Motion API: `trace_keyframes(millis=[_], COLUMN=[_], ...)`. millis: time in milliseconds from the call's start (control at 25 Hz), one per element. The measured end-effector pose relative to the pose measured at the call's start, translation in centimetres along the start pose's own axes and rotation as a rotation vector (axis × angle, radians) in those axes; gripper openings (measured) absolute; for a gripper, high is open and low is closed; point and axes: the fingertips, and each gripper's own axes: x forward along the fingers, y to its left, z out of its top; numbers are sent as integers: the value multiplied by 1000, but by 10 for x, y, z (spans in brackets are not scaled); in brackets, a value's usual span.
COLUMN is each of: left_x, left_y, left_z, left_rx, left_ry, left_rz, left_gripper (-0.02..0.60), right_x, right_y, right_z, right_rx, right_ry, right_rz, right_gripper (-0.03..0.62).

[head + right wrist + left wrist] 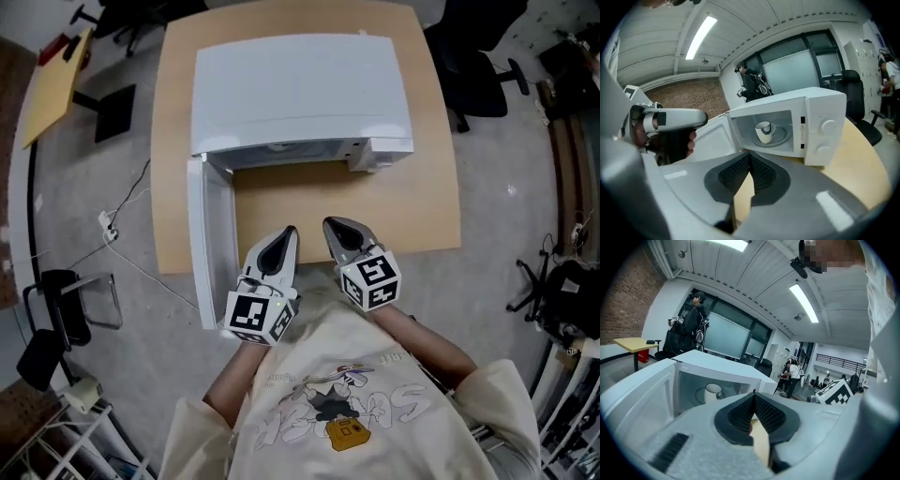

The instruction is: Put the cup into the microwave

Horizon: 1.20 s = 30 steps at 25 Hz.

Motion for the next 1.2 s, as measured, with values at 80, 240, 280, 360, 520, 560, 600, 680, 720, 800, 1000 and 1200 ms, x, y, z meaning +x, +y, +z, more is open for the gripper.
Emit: trace_keyframes(millis=[80, 240, 280, 360, 520, 560, 600, 680, 720, 800, 1000, 1200], left_x=[7, 24, 28, 35, 42, 42, 42, 41, 40, 38, 32, 26], left_y=[-7, -28, -35, -46, -58, -59, -59, -56, -55, -52, -47, -44], left_z=[-2, -11, -13, -16, -21, -21, -21, -22, -22, -20, -20, -22], left_rx=[-3, 7, 14, 30, 54, 55, 56, 60, 62, 65, 67, 63], left_ry=[15, 47, 55, 73, 102, 104, 107, 115, 116, 112, 111, 106], left_rz=[-29, -92, -106, -129, -149, -151, -147, -131, -121, -109, -94, -86], left_gripper=[3, 3, 3, 3, 3, 3, 3, 3, 3, 3, 3, 3], right_x=[-13, -39, -44, -51, -55, -56, -57, -58, -58, -57, -52, -48], right_y=[2, -10, -15, -22, -26, -26, -25, -25, -25, -25, -26, -18], right_z=[1, 13, 13, 9, -1, 0, 2, 5, 6, 7, 10, 10], right_rx=[-3, 12, 23, 31, 24, 19, 12, 3, 3, 7, 10, -10], right_ry=[6, -63, -72, -62, -25, -29, -34, -43, -46, -49, -56, -52], right_rz=[-23, -70, -83, -106, -118, -118, -120, -121, -121, -120, -119, -100], right_gripper=[2, 2, 2, 2, 3, 3, 3, 3, 3, 3, 3, 3])
